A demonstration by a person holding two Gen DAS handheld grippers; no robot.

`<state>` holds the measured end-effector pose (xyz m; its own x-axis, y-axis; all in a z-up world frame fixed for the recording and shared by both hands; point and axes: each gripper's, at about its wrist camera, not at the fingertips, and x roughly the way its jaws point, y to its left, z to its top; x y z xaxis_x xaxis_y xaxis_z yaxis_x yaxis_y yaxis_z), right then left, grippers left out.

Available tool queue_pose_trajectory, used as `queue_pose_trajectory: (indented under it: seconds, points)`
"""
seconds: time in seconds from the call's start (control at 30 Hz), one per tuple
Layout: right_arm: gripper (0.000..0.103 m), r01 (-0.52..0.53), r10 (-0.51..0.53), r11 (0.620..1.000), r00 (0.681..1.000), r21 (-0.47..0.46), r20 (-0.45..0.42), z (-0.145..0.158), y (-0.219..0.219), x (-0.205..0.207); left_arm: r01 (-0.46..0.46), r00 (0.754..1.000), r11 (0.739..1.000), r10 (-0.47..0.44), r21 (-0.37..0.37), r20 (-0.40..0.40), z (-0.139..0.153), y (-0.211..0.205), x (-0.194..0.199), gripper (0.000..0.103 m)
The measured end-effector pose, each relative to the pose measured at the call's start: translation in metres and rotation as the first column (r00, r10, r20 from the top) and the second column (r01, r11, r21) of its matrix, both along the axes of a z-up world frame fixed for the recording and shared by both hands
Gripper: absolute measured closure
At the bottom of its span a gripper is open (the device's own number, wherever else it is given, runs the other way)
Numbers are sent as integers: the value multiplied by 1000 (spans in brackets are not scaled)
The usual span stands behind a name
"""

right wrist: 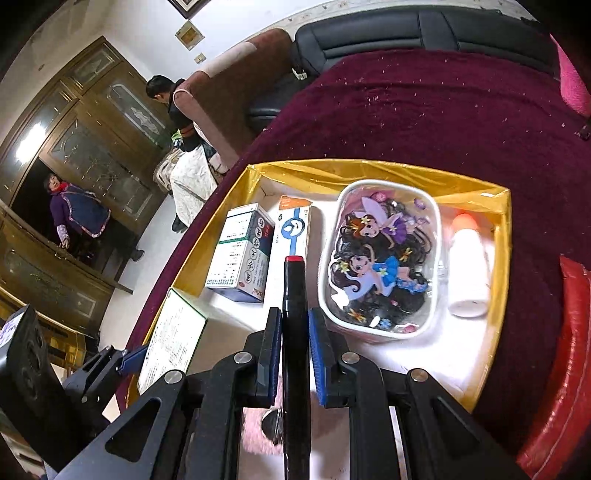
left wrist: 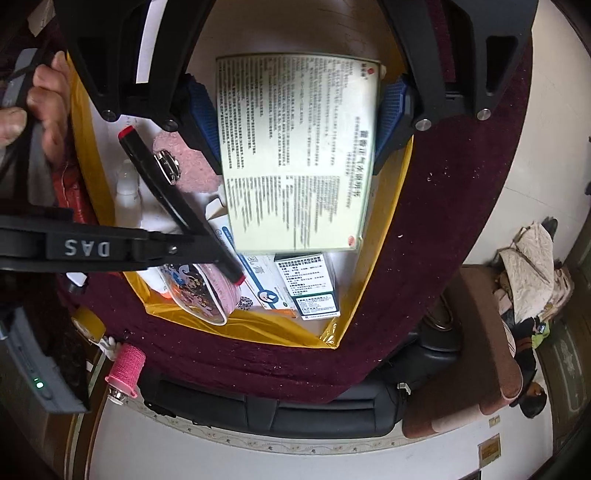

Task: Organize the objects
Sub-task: 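Carry the leaflet and marker into the gold-rimmed tray and open both tools, then grasp the black tape roll with the left tool while the right tool grasps the white square box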

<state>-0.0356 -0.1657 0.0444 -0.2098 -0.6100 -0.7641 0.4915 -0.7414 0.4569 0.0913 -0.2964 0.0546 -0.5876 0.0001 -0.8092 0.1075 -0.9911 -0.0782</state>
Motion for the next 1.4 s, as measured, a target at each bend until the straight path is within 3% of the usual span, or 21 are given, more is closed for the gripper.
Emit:
queue_pose_trajectory:
  seconds: [0.33,0.4,0.53,0.57,0.8,1.07,1.23,1.4]
  points:
    - [83,-8,8,1000,1000,11,-16,2,-1,1,-16,999,991,21,129,-37,11,-6,13,16]
    - [75,-14,15,1000,999,9,-39,8,2,7,-17,998,988,26,155,-55,17,-8,19,13]
    - [31,8,-9,1000,994,-8,-110,24,16,21,-15,996,984,30,175,-80,28,-11,33,10]
    - [27,15,-17,1000,991,-16,-130,28,20,25,-15,996,985,30,174,-87,31,-11,35,10]
    - [18,69,-78,996,975,-48,-210,51,62,50,-8,993,992,23,128,-113,47,10,45,9]
    - [14,171,-176,984,946,-45,-273,55,127,73,89,984,996,-88,-3,-154,68,82,47,9]
    - [12,263,-268,963,920,-57,-286,54,184,76,157,967,983,-173,-97,-186,81,133,45,9]
    - [11,392,-395,918,878,-68,-272,49,248,72,260,938,958,-281,-124,-203,86,182,38,9]
